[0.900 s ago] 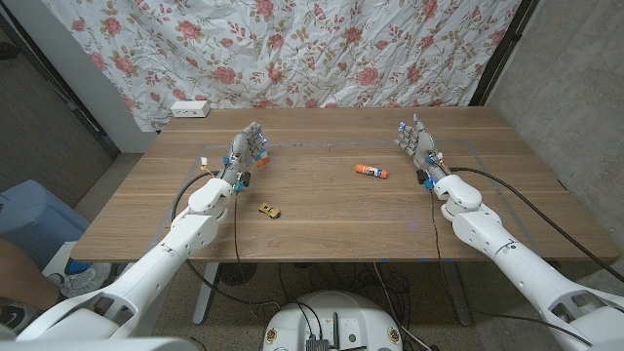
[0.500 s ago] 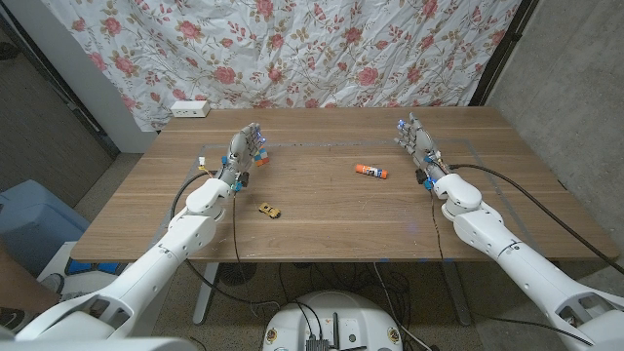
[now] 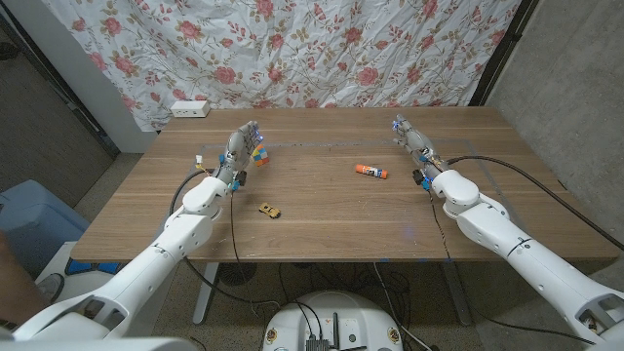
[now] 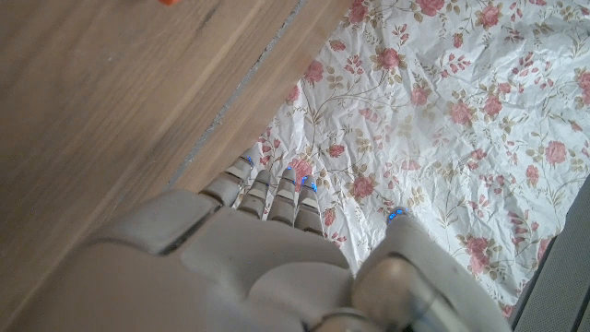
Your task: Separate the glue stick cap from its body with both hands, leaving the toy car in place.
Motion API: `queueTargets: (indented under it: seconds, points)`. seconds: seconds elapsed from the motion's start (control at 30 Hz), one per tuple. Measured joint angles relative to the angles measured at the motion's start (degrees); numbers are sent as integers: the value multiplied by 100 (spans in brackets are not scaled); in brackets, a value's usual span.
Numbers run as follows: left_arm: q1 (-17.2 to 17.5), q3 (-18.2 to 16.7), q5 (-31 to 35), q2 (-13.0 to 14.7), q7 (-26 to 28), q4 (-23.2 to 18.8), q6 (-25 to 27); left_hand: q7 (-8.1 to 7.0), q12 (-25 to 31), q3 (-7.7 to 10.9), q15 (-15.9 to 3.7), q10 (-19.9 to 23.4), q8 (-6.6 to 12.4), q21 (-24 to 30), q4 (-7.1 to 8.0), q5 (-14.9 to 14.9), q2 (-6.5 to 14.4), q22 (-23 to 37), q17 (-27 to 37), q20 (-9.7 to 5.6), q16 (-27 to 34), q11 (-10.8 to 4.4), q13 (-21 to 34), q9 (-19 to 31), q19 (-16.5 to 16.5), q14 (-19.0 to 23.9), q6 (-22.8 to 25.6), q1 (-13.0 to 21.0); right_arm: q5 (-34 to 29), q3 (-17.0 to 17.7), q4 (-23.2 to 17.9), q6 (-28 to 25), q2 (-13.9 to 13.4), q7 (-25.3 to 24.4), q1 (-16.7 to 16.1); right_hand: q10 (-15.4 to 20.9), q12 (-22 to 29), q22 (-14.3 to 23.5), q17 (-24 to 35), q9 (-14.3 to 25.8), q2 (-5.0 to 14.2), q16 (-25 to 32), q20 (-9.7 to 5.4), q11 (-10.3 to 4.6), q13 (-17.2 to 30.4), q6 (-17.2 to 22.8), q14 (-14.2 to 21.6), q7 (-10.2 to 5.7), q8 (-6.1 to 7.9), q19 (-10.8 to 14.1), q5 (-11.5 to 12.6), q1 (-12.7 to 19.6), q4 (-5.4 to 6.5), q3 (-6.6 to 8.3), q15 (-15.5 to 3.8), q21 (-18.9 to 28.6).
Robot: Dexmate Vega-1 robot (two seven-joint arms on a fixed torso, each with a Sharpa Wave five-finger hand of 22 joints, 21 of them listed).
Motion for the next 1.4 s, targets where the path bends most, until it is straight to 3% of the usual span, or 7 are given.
queueTargets:
  seconds: [0.37, 0.6, 0.63, 0.67, 1.07, 1.2, 1.4]
  points:
    - [6, -7, 57, 45, 96, -108, 60, -30, 0, 18, -36, 51, 22, 0, -18, 0, 0, 0, 0, 52, 0, -51, 1, 0, -10, 103, 76, 0, -642, -178, -637, -805, -390, -168, 34, -143, 0, 0, -153, 0, -108, 0, 114, -82, 0, -335, -194, -131, -9, -235, -36, 107, -271, 51, 57, 0]
    - [6, -7, 133, 45, 240, -108, 88, -40, 0, 40, -33, 82, 41, 0, -40, 0, 0, -1, -1, 51, 0, -82, 1, 0, -10, 144, 136, 0, -642, -363, -1030, -805, -690, -168, 181, -226, 0, 0, -244, -1, -156, -1, 254, -122, 1, -564, -362, -194, -9, -378, -69, 262, -470, 84, 115, 0]
    - [56, -9, 144, 52, 263, -214, 94, -31, 0, 40, -45, 100, 41, 0, -40, 0, 0, 0, 0, 51, 0, -65, 1, 0, -10, 156, 156, 0, -1142, -388, -1078, -1486, -729, -83, 199, -226, 0, -1, -260, -1, -213, -1, 240, -122, 0, -587, -388, -174, -9, -403, -82, 319, -491, 96, 142, 0]
    - [56, -9, 147, 52, 270, -214, 96, -31, 0, 40, -53, 116, 41, 0, -40, 0, 0, -1, -1, 62, 0, -56, 1, -1, 1, 164, 155, 0, -1233, -420, -1136, -1637, -779, -42, 222, -238, 0, -1, -265, -1, -248, -1, 254, -134, 0, -615, -419, -206, -9, -457, -85, 354, -526, 98, 173, 0]
    - [216, -5, 290, 29, 697, -464, 186, -31, 39, 64, -85, 155, 41, 0, -64, 0, 15, -1, -1, 81, 0, -92, 1, -1, 20, 235, 216, -16, -1708, -691, -1829, -2432, -1185, 161, 430, -306, 21, -1, -371, 28, -329, 44, 422, -164, 16, -819, -646, -142, -9, -666, -124, 730, -906, 200, 338, 0]
    - [328, -7, 319, 29, 810, -632, 231, -44, 39, 73, -54, 185, 41, 0, -74, 0, 15, -1, -1, 81, 0, -61, 2, -1, 20, 265, 229, -16, -1992, -814, -2067, -3384, -1258, 389, 541, -306, 23, -1, -395, 28, -412, 45, 508, -164, 15, -862, -609, -126, 24, -662, -124, 834, -1022, 217, 391, 25]
    - [371, -15, 336, 30, 902, -700, 282, -63, 39, 88, -54, 216, 40, 0, -88, 0, 15, -1, -1, 112, 0, -91, 2, -1, 52, 265, 248, -16, -2142, -1019, -2327, -3842, -1323, 514, 726, -305, 63, -1, -424, 28, -510, 108, 641, -163, 15, -890, -560, -153, 64, -649, -124, 1038, -1155, 251, 440, 47]
